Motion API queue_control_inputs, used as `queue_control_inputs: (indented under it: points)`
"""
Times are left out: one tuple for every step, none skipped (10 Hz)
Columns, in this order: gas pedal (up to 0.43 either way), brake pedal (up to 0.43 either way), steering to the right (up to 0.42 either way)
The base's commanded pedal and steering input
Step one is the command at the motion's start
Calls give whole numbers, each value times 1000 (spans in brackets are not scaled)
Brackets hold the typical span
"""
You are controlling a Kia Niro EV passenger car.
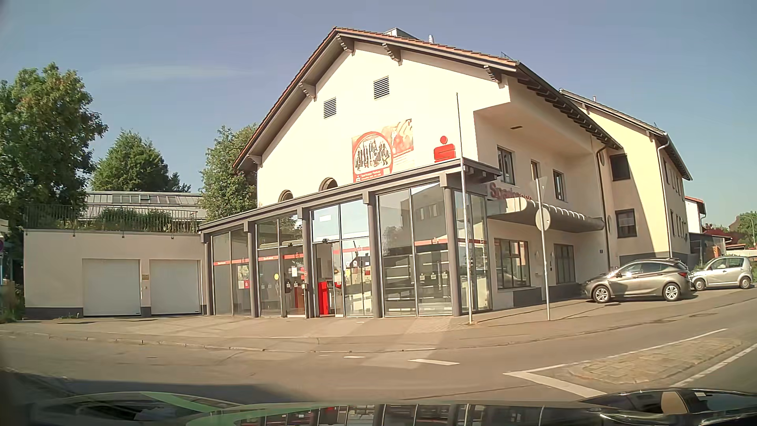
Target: Follow the waypoints while adhering to traffic rules and regulations
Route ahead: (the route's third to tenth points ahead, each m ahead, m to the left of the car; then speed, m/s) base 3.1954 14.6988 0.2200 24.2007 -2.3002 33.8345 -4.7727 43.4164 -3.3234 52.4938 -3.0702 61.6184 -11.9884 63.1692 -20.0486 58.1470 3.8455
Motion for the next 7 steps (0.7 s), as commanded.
queue_control_inputs:
  points:
    - [79,0,-174]
    - [79,0,-211]
    - [67,0,-246]
    - [59,0,-278]
    - [59,0,-309]
    - [59,0,-350]
    - [59,0,-402]
